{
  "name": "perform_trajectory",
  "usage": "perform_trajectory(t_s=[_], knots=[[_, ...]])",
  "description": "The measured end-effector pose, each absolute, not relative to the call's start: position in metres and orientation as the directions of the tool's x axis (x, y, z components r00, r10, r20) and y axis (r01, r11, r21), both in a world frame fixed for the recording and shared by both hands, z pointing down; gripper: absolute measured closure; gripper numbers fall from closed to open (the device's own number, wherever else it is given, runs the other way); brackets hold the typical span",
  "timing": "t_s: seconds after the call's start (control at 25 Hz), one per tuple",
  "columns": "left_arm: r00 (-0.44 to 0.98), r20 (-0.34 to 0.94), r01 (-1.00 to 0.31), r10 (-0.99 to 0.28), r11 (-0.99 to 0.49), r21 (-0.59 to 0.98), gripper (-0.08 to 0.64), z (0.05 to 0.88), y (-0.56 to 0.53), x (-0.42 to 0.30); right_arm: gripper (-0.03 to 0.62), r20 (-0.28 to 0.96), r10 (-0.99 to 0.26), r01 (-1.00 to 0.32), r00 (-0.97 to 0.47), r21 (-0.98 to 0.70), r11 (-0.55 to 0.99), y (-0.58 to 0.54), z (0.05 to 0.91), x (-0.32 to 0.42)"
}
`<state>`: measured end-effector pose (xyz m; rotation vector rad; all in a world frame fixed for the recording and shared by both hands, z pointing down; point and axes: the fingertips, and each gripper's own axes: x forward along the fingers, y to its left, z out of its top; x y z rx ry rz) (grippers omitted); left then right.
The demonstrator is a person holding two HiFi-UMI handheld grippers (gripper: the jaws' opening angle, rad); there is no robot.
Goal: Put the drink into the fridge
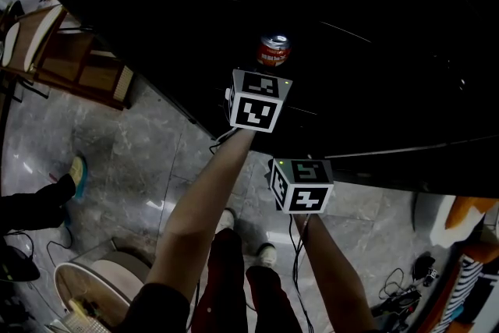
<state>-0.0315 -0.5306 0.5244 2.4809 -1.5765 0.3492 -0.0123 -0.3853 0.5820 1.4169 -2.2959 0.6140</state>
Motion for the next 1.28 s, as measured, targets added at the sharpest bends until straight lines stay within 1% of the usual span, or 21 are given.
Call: perform_trajectory(t_s=[0.16, 0.44, 0.84, 1.28], knots=[[0.398, 0.308, -0.912, -0.864, -0.408, 0.034, 0.216, 0.537, -0.534, -0.031, 0.574, 0.528, -0.736, -0.902, -0.423, -0.168, 0.398, -0.384, 0.585, -0.009], [0.386, 0.284, -0.917, -0.878, -0.399, 0.013, 0.215, 0.538, -0.533, -0.029, 0.574, 0.526, -0.735, -0.9, -0.429, -0.176, 0.399, -0.385, 0.587, -0.007], [0.374, 0.322, -0.922, -0.87, -0.387, 0.024, 0.216, 0.543, -0.526, -0.032, 0.574, 0.536, -0.726, -0.9, -0.43, -0.188, 0.394, -0.38, 0.59, -0.004], [0.374, 0.341, -0.916, -0.863, -0.401, -0.012, 0.215, 0.544, -0.518, -0.032, 0.574, 0.53, -0.729, -0.898, -0.433, -0.185, 0.399, -0.374, 0.583, -0.008]])
